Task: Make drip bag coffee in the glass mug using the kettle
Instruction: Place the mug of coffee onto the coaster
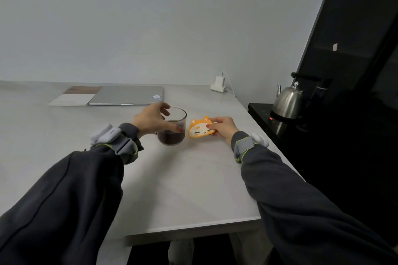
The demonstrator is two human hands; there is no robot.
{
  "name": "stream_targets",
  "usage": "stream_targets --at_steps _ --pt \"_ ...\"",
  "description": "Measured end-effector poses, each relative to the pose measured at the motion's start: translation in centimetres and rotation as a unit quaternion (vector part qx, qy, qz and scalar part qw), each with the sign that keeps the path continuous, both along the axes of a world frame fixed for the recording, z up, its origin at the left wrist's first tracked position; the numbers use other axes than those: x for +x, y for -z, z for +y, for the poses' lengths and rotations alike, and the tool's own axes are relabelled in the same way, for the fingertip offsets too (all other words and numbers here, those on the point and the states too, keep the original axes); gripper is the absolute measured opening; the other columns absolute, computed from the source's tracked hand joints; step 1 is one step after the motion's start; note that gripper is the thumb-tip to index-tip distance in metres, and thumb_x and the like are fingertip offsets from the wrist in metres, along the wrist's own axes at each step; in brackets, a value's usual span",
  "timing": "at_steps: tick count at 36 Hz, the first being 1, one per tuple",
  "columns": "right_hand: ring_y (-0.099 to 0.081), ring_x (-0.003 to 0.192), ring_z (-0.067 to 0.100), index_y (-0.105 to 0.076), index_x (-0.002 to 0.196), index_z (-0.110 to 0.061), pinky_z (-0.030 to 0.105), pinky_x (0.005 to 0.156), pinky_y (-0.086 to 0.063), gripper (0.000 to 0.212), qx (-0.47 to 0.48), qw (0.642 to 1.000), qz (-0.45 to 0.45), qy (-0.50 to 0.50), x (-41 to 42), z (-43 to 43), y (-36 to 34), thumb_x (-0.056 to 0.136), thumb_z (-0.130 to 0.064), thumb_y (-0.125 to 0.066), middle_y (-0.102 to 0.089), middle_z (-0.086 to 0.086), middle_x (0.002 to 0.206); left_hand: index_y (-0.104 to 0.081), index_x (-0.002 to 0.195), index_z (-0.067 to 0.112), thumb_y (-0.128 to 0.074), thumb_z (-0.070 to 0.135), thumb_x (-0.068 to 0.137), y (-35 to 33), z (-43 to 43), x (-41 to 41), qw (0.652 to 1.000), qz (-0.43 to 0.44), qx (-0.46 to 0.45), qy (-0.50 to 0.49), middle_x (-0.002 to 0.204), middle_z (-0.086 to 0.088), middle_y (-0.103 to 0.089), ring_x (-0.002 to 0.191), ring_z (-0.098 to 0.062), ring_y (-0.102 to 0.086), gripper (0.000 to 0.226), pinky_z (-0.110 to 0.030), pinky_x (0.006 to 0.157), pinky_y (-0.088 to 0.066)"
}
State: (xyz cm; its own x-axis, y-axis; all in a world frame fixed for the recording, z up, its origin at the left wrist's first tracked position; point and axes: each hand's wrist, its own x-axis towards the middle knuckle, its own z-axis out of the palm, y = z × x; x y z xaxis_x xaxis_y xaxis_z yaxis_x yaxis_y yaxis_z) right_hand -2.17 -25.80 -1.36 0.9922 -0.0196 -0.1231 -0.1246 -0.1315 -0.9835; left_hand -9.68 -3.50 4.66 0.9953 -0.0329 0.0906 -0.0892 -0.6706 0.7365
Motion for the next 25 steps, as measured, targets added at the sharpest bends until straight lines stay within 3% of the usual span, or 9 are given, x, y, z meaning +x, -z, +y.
stream_targets --at_steps 3,5,8,12,16,21,23,25 --pt "-0.064 0.082 0.028 -0.064 0.112 0.001 0.041 0.079 -0.058 0.034 -0.095 0.995 -0.013 -0.005 0.6 0.8 1.7 0.079 0.001 -0.070 -0.062 0.014 0.091 -0.051 0.124 0.020 -0.075 0.062 0.021 -0.9 -0.8 0.8 1.000 -0.005 -0.002 0.010 0.106 0.009 -0.060 0.098 -0.016 -0.059 0.113 -0.042 0.081 -0.055" --pt "-0.065 0.090 0.028 -0.067 0.109 -0.003 0.041 0.089 -0.054 0.032 -0.149 0.988 -0.037 0.004 0.7 1.2 2.6 0.078 -0.005 -0.072 -0.063 0.012 0.094 -0.050 0.124 0.019 -0.074 0.060 0.021 -1.2 -1.5 1.2 1.000 -0.002 -0.012 0.016 0.110 0.005 -0.059 0.098 -0.016 -0.058 0.114 -0.037 0.073 -0.056" --pt "-0.061 0.098 0.022 -0.066 0.114 -0.004 0.022 0.082 -0.045 0.032 -0.228 0.971 -0.070 0.010 0.3 1.3 2.8 0.082 -0.010 -0.068 -0.065 0.013 0.105 -0.049 0.126 0.017 -0.072 0.060 0.022 -1.0 -2.3 1.9 1.000 -0.005 -0.010 0.020 0.111 0.003 -0.059 0.098 -0.016 -0.058 0.115 -0.034 0.072 -0.056" --pt "-0.059 0.110 0.026 -0.062 0.119 -0.006 0.024 0.086 -0.044 0.037 -0.276 0.959 -0.067 0.007 0.8 0.9 3.3 0.083 -0.014 -0.069 -0.060 0.015 0.119 -0.050 0.125 0.018 -0.071 0.063 0.021 -0.3 -3.5 3.2 1.000 0.002 0.008 0.013 0.108 0.006 -0.060 0.097 -0.017 -0.060 0.115 -0.037 0.080 -0.055" --pt "-0.057 0.111 0.026 -0.063 0.115 -0.004 0.028 0.094 -0.043 0.038 -0.277 0.959 -0.061 0.012 1.5 -0.3 3.3 0.080 -0.016 -0.072 -0.061 0.014 0.116 -0.049 0.125 0.019 -0.068 0.066 0.020 0.2 -4.8 4.3 1.000 0.011 0.022 0.011 0.107 0.008 -0.059 0.098 -0.017 -0.060 0.117 -0.042 0.091 -0.050" --pt "-0.060 0.106 0.024 -0.065 0.115 -0.004 0.028 0.098 -0.045 0.032 -0.196 0.978 -0.067 0.011 1.8 -1.9 2.6 0.085 0.003 -0.054 -0.065 0.017 0.115 -0.048 0.126 0.016 -0.082 0.055 0.033 0.8 -6.7 5.4 1.000 0.017 0.005 0.015 0.109 0.004 -0.059 0.095 -0.017 -0.060 0.107 -0.034 0.076 -0.055" --pt "-0.057 0.098 0.019 -0.060 0.122 -0.002 0.022 0.090 -0.048 0.040 -0.173 0.982 -0.071 -0.028 1.6 -2.0 2.3 0.086 0.008 -0.047 -0.065 0.017 0.116 -0.048 0.126 0.016 -0.082 0.054 0.032 0.9 -7.1 5.6 1.000 0.022 0.002 0.016 0.110 0.004 -0.059 0.096 -0.017 -0.060 0.107 -0.034 0.075 -0.055" --pt "-0.053 0.095 0.020 -0.052 0.130 0.002 0.008 0.069 -0.047 0.046 -0.149 0.982 -0.074 -0.092 1.2 -2.4 1.8 0.086 0.014 -0.045 -0.059 0.013 0.112 -0.049 0.125 0.018 -0.072 0.063 0.020 1.2 -7.6 6.0 1.000 0.022 0.014 0.017 0.108 0.006 -0.059 0.098 -0.017 -0.060 0.117 -0.039 0.085 -0.053"
